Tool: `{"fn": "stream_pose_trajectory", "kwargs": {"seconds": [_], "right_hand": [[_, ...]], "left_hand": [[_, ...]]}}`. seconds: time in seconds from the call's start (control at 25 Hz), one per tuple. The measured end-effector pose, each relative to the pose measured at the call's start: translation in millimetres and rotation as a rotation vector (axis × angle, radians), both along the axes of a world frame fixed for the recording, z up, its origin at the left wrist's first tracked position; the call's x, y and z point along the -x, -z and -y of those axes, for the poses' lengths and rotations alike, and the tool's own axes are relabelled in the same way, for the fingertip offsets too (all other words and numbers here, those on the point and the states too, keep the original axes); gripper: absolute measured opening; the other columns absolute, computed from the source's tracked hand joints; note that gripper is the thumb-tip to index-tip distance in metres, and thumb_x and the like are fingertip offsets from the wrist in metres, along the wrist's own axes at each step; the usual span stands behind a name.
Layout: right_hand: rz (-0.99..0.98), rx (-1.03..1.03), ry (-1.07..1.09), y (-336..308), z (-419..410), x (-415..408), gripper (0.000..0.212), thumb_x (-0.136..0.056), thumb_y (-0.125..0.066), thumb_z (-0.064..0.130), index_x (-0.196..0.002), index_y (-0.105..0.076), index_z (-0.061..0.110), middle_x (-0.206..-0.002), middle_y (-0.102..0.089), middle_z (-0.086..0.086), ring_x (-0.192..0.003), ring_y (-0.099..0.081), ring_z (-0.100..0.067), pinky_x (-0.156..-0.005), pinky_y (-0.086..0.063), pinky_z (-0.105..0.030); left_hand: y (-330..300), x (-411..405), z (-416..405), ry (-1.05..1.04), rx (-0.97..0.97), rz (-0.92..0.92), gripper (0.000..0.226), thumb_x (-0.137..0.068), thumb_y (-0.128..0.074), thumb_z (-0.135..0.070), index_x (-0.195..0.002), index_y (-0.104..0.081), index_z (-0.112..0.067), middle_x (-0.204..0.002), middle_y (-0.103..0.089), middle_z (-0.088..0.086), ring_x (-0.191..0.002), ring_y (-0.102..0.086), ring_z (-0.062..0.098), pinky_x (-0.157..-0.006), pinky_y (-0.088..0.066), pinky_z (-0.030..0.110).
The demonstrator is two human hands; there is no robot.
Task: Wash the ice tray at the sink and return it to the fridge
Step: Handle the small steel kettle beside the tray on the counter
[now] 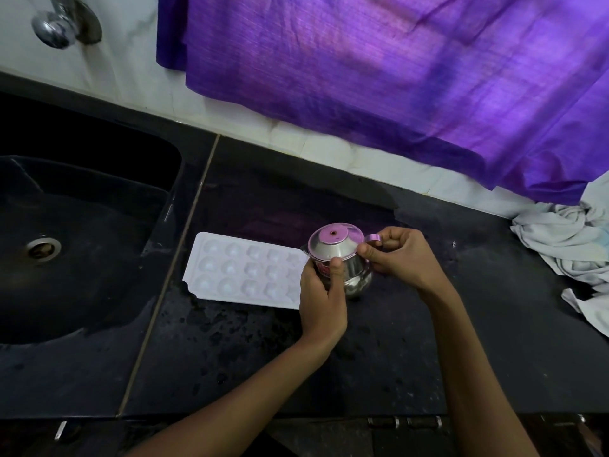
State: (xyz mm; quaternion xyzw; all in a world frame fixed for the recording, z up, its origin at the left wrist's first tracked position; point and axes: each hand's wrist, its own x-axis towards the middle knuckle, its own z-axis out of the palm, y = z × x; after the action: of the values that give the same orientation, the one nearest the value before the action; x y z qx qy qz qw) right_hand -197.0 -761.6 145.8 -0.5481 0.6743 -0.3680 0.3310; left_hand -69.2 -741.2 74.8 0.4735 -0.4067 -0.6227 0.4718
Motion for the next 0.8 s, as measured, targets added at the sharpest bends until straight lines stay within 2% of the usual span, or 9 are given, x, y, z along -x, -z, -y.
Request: {"fn": "stream_pose_trajectory", "kwargs": {"seconds": [0.2, 0.44, 0.64, 0.8], "right_hand": [[-0.006, -0.03, 0.002, 3.7, 12.7, -4.0, 0.04, -0.059, -0.076, 0.032, -0.08, -0.063, 0.0, -0.068, -0.071, -0.006, -0.058, -0.067, -0.007, -0.054, -0.053, -0.018], [-0.05, -0.05, 0.011, 3.0, 20.1, -5.5, 0.039, -0.057, -0.076, 0.037, -0.077, -0.064, 0.006, -0.069, -0.072, -0.004, -0.059, -0.067, -0.005, -0.054, -0.051, -0.017], [-0.057, -0.052, 0.015, 3.9, 22.3, -6.5, 0.031, -0.059, -0.077, 0.033, -0.072, -0.063, 0.01, -0.059, -0.069, 0.003, -0.055, -0.065, -0.004, -0.052, -0.051, -0.016], [-0.081, -0.057, 0.007, 3.3, 23.4, -7.7, 0.035, -0.056, -0.076, 0.038, -0.073, -0.063, 0.01, -0.059, -0.069, 0.004, -0.056, -0.066, -0.004, -0.053, -0.05, -0.016]], "left_hand": [[4.6, -3.8, 12.9, 0.039, -0.052, 0.009, 0.032, -0.092, -0.039, -0.052, -0.113, -0.044, -0.028, -0.115, -0.058, -0.006, -0.104, -0.057, 0.009, -0.087, -0.044, 0.024], [5.4, -5.4, 19.4, 0.051, -0.076, 0.017, 0.038, -0.091, -0.038, -0.053, -0.115, -0.046, -0.024, -0.113, -0.059, -0.006, -0.103, -0.057, 0.01, -0.088, -0.043, 0.025], [6.8, -5.6, 22.2, 0.051, -0.08, 0.03, 0.032, -0.091, -0.037, -0.053, -0.106, -0.046, -0.026, -0.105, -0.06, -0.009, -0.099, -0.057, 0.009, -0.087, -0.044, 0.026], [7.8, -6.1, 22.8, 0.055, -0.09, 0.032, 0.033, -0.091, -0.037, -0.054, -0.106, -0.046, -0.025, -0.105, -0.06, -0.007, -0.098, -0.058, 0.009, -0.088, -0.046, 0.028]]}}
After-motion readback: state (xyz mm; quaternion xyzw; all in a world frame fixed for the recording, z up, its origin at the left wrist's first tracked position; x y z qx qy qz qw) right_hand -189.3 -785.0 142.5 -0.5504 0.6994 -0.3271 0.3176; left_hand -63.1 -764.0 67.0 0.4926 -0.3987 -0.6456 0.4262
